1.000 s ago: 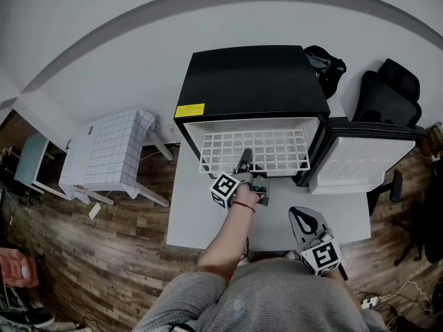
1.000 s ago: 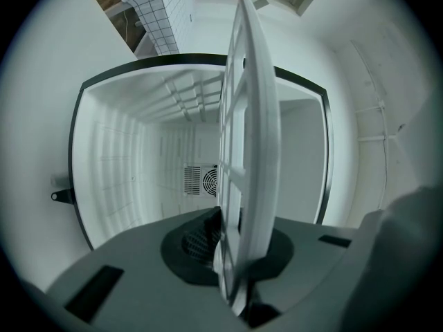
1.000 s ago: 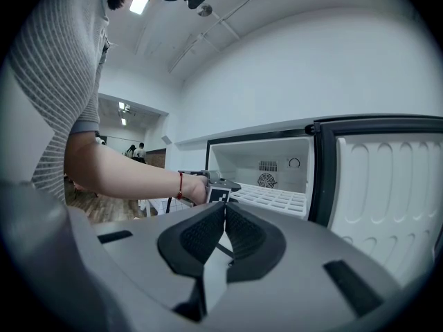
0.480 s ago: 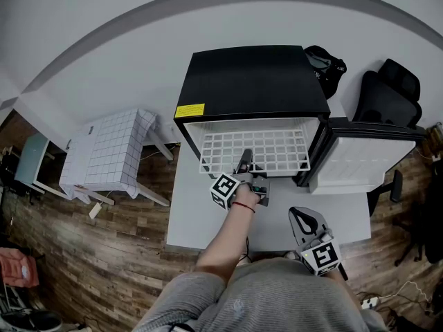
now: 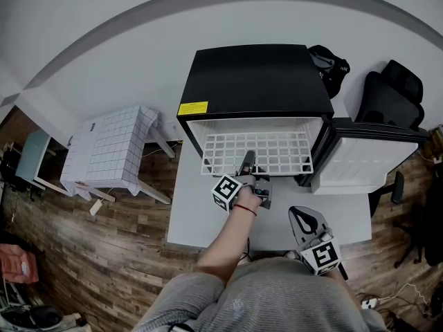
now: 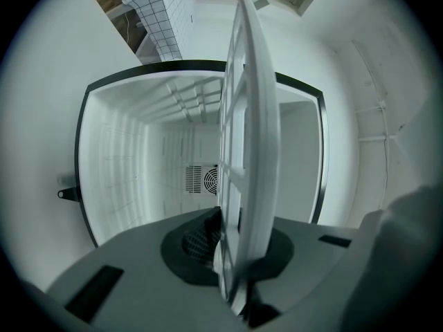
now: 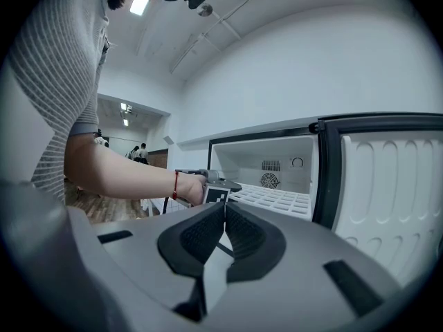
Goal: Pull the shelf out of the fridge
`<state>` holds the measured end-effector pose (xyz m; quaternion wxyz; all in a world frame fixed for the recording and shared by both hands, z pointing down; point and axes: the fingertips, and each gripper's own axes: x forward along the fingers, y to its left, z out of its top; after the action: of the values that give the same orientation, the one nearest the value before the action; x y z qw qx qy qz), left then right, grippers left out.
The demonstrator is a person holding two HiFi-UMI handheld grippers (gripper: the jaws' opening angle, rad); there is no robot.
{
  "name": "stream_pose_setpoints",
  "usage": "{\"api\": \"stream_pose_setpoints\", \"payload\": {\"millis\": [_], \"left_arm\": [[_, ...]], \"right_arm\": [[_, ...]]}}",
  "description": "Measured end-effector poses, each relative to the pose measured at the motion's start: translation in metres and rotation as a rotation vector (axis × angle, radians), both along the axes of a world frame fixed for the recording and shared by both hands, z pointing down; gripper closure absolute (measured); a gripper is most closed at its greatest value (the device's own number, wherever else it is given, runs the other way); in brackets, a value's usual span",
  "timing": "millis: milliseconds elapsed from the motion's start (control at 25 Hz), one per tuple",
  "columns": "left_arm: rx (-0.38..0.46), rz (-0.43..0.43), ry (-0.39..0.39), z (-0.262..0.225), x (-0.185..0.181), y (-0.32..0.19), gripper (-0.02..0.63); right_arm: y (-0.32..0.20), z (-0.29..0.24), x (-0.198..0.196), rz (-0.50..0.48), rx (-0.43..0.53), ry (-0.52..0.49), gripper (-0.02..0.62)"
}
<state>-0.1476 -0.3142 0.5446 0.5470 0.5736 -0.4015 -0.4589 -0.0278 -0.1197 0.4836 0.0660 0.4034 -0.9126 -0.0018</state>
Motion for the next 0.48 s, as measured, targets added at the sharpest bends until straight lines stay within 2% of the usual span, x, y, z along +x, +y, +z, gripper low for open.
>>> {"api": "stream_pose_setpoints", "payload": {"millis": [480], "left_arm": [[-0.002,0.002,0.000,-0.0003,-0.0004,0.0029,0.571]], "right_arm": [[-0.0031,0.0007,0.0012,0.007,-0.004,0.001,0.581]]}}
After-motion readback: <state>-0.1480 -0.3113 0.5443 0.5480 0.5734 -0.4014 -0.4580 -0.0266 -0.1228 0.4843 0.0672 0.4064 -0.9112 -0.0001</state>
